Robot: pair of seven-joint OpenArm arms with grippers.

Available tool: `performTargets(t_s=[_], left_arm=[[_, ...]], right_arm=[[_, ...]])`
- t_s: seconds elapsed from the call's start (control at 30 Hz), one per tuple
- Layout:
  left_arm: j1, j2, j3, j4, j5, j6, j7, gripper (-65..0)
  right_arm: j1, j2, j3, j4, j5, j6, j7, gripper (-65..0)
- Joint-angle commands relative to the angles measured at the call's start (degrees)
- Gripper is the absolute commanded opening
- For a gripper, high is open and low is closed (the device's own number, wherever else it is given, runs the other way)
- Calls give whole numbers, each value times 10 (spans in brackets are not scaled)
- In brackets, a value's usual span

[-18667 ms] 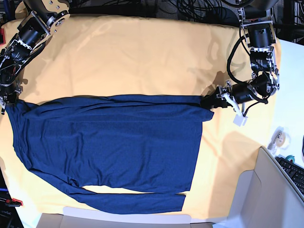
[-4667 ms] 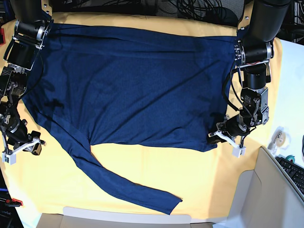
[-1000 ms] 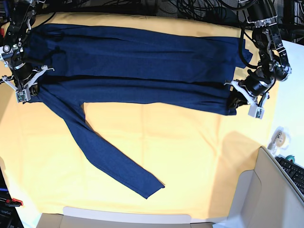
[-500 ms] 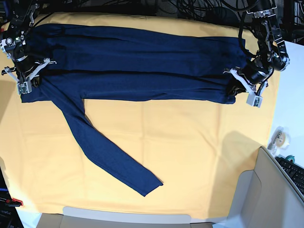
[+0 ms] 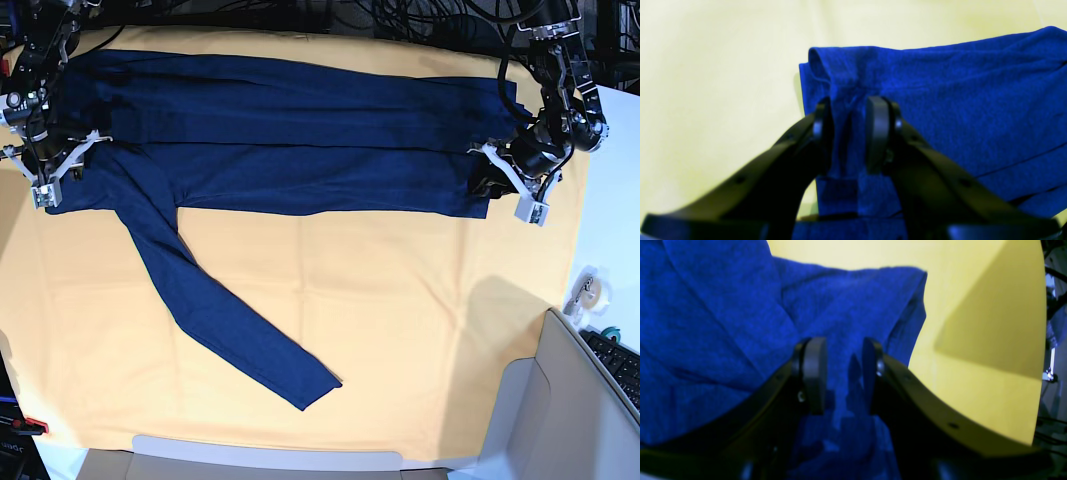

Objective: Fold the T-shirt properly
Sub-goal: 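Fold the grasped body section over toward the collar with both grippers, then move the right gripper to the trailing sleeve and grasp its cuff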

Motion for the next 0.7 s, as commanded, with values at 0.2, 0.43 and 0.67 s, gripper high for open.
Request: performTargets(t_s=[0.2, 0.43, 0.67], left_arm=[[-11, -7, -63, 11, -10, 0, -5, -439], [-11, -9, -90, 11, -10, 0, -5, -430], [-11, -6, -100, 11, -11, 0, -5, -430]], right_arm=[[38, 8, 44, 26, 4, -1, 14, -471], [113, -5, 49, 27, 4, -1, 12, -471], [182, -25, -62, 29, -40, -10, 12, -471]])
